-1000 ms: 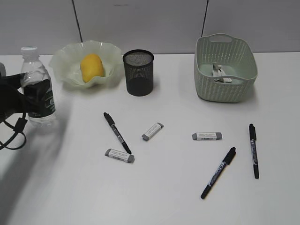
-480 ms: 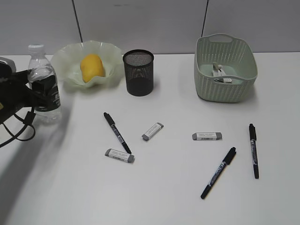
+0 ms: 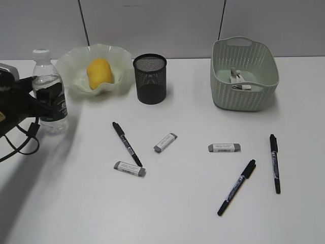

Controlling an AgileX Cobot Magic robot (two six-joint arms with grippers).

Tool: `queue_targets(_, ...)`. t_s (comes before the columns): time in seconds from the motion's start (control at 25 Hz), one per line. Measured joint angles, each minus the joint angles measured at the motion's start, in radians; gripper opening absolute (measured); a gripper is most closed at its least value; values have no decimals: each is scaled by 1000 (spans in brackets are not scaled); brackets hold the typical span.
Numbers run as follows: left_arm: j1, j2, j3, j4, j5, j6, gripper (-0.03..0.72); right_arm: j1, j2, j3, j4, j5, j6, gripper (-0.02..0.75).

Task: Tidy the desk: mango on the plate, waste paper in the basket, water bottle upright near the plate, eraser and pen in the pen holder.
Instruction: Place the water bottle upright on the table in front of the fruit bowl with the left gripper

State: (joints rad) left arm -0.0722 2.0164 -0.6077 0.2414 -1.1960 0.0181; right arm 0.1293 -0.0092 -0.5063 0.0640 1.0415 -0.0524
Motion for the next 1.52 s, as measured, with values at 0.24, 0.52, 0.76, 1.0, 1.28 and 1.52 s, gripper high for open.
queue_targets(0.24, 0, -1, 43, 0, -41, 1, 475, 0, 0, 0, 0, 0, 0, 519)
queue_targets(0.52, 0, -17, 129, -1, -98, 1, 517, 0, 0, 0, 0, 0, 1, 519)
queue_targets(0.76, 0, -11, 146, 3, -22, 1, 678, 0, 0, 0, 0, 0, 1, 519)
queue_targets(1.0, 0, -12, 148, 3, -18, 1, 685, 0, 0, 0, 0, 0, 1, 519)
queue_targets(1.28, 0, -174, 230, -38, 75, 1, 684, 0, 0, 0, 0, -1, 1, 519)
queue_targets(1.52, 0, -390, 257, -37, 300, 1, 684, 0, 0, 0, 0, -1, 2, 519)
